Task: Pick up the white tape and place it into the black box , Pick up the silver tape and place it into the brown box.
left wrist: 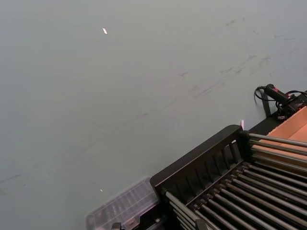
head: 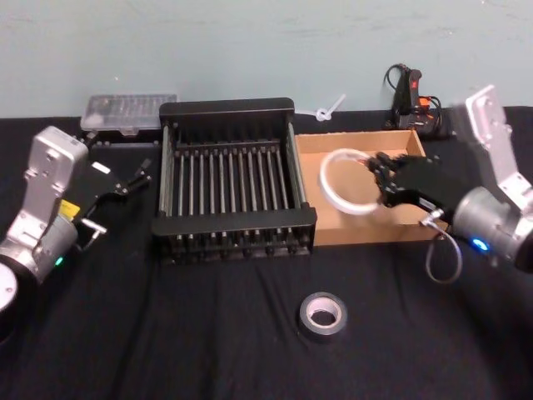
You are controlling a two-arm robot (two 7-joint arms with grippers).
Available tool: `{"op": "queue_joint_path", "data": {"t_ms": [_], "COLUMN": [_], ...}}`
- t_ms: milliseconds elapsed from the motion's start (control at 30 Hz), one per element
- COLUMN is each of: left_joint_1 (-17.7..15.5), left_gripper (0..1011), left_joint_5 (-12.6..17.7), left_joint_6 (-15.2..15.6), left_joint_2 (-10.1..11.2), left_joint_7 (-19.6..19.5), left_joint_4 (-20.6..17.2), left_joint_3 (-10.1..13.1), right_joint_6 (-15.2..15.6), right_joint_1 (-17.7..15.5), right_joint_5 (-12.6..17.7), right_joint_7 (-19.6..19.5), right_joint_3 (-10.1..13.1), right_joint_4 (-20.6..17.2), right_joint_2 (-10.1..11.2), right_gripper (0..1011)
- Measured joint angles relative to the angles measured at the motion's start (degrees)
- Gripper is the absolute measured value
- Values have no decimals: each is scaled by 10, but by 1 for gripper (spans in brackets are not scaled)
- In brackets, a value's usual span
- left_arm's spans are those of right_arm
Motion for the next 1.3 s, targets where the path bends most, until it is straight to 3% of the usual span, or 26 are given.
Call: {"op": "queue_joint_path", "data": {"t_ms": [333,700,1067,1300], "left_joint_1": [0,0,0,0], "left_gripper": [1001,1001,1001,1001], "left_joint_5": [0,0,0,0], "left_joint_6": [0,0,0,0], "left_joint_2": [0,0,0,0], "left_joint_7": [0,0,0,0], "left_joint_4": [0,0,0,0], "left_joint_3": [0,0,0,0], "right_joint_6": [-6,-11,-13,-13], "right_joint_1": [79,136,165,169], "right_joint_5": [-42,-75,-95,-100], "right_joint_7": [8,18,24,25], "right_joint_3": [-50,-84,-101,-102], "right_joint_4": [67,128,171,178], "right_joint_2": [-44,-86,-115,-119], "right_gripper": [79,79,79,80]}}
